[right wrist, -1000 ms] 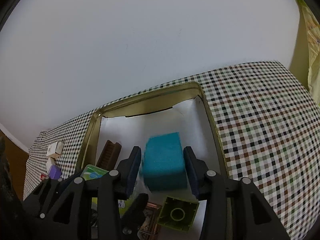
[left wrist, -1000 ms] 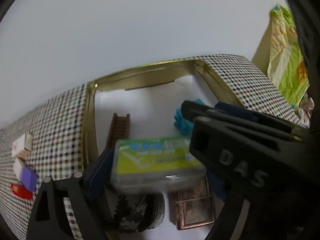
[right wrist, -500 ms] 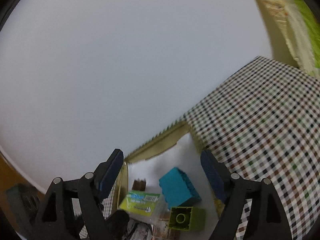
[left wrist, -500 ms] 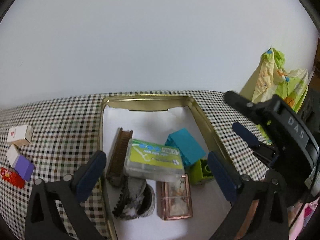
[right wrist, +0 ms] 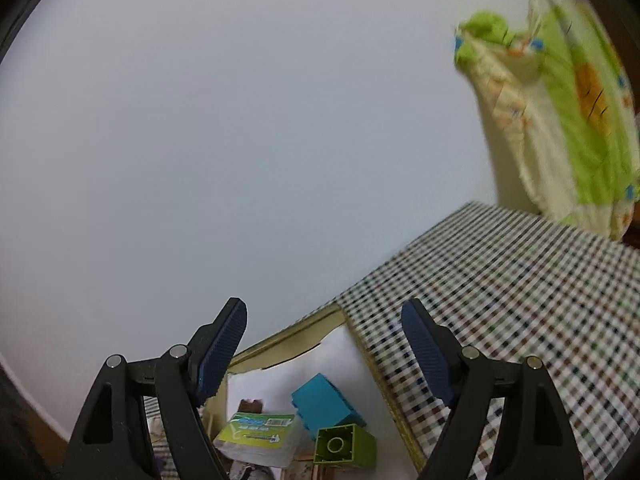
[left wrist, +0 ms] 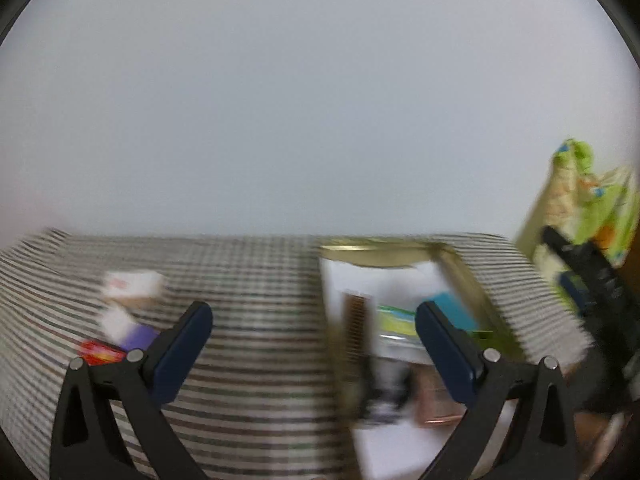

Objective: Organize rigid objects
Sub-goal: 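Withdraw both open grippers from the tin toward the remaining items, then lower the left gripper onto the red toy brick and grasp it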

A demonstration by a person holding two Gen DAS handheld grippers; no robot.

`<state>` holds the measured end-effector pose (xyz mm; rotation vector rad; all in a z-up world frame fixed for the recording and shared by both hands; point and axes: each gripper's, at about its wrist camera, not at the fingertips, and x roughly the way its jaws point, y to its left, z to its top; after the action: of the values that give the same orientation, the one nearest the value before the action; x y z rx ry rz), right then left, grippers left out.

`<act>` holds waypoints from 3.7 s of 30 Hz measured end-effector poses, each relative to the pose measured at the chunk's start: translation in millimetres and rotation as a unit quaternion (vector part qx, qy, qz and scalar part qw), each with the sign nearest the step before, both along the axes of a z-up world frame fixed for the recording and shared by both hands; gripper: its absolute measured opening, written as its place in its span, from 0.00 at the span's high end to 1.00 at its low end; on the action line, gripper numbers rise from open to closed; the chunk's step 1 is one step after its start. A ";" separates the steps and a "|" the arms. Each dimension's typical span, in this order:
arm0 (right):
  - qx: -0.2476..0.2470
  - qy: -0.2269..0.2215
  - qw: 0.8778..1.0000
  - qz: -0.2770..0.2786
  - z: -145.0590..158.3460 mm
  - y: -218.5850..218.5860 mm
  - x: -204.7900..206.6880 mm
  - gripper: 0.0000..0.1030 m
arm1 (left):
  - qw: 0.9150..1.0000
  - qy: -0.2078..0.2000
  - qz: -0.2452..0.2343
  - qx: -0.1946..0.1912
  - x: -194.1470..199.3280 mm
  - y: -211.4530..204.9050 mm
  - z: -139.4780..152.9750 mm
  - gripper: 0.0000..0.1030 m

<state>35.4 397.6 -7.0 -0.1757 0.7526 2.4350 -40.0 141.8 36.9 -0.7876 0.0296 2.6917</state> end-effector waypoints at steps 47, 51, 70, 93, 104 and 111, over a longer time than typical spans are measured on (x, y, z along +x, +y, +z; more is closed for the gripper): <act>0.186 -0.057 0.981 -0.024 -22.3 -155.5 -29.4 0.15 | 0.995 0.027 0.095 -0.025 -5.8 -90.0 -45.0 0.01; 0.167 -0.053 0.984 -0.005 -25.5 -169.3 -42.5 0.15 | 0.994 0.022 0.102 -0.022 -9.2 -99.8 -45.7 0.01; 0.133 -0.077 0.986 0.063 -36.8 -216.6 -105.3 0.15 | 0.985 0.014 0.171 -0.034 -39.1 -170.9 -46.3 0.01; 0.027 -0.195 0.959 0.202 -70.8 -231.5 -191.5 0.16 | 0.971 -0.044 0.232 -0.016 -76.6 -236.9 -61.9 0.01; -0.012 -0.269 0.935 0.231 -92.8 -233.3 -218.6 0.16 | 0.968 -0.076 0.238 -0.009 -80.5 -248.2 -67.3 0.01; 0.001 -0.249 0.899 0.360 -94.1 -266.7 -218.5 0.16 | 0.968 -0.083 0.237 -0.021 -80.9 -251.9 -66.7 0.01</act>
<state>-183.1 130.9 -101.1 -1.2178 0.4926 2.8498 -120.9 -110.0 -29.9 -1.1581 -0.1622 3.0604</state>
